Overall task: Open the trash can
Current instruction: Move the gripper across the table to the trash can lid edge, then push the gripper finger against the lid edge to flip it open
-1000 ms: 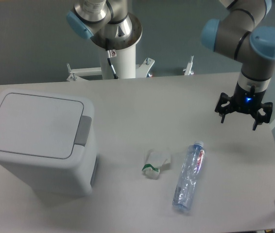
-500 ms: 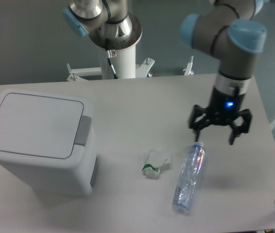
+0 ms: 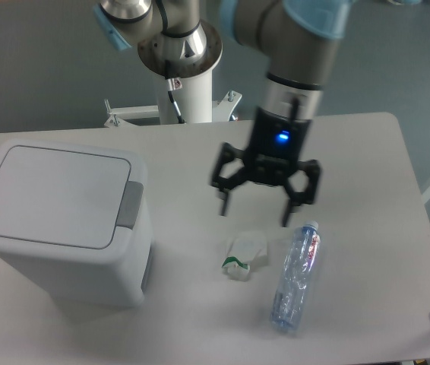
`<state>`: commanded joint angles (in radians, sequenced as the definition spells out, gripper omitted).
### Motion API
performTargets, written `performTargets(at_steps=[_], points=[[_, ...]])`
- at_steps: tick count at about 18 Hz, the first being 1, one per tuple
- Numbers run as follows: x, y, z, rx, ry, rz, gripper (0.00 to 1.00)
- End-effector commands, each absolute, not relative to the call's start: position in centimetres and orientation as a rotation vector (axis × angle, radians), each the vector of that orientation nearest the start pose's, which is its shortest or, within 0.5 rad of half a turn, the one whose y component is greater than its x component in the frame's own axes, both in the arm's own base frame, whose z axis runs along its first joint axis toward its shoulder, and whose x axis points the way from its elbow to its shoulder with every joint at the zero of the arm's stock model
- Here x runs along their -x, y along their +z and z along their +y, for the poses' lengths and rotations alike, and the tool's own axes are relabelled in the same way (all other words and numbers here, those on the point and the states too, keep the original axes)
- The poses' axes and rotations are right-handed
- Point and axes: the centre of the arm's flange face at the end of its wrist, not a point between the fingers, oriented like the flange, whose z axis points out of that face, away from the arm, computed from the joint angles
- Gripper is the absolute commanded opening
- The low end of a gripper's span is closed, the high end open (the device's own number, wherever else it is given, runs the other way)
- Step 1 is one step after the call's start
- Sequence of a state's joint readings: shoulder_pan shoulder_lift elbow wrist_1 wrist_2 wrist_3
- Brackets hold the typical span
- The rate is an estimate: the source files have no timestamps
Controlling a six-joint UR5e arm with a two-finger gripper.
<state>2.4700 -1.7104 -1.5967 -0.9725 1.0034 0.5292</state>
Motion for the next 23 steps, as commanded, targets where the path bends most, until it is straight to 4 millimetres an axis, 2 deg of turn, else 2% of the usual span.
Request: performTargets(at_steps=[5,8,13,23], points=[[30.7,47.3,49.0,2.446,-0.222,-0.322,1.0],[30.2,47.3,49.5,2.438,-0.216,-0.304,1.0],[29.8,46.9,50.4,2.43,-0.216,-0.296,1.0],[30.4,46.3,50.8,2.438,-0.214,-0.302,1.0]])
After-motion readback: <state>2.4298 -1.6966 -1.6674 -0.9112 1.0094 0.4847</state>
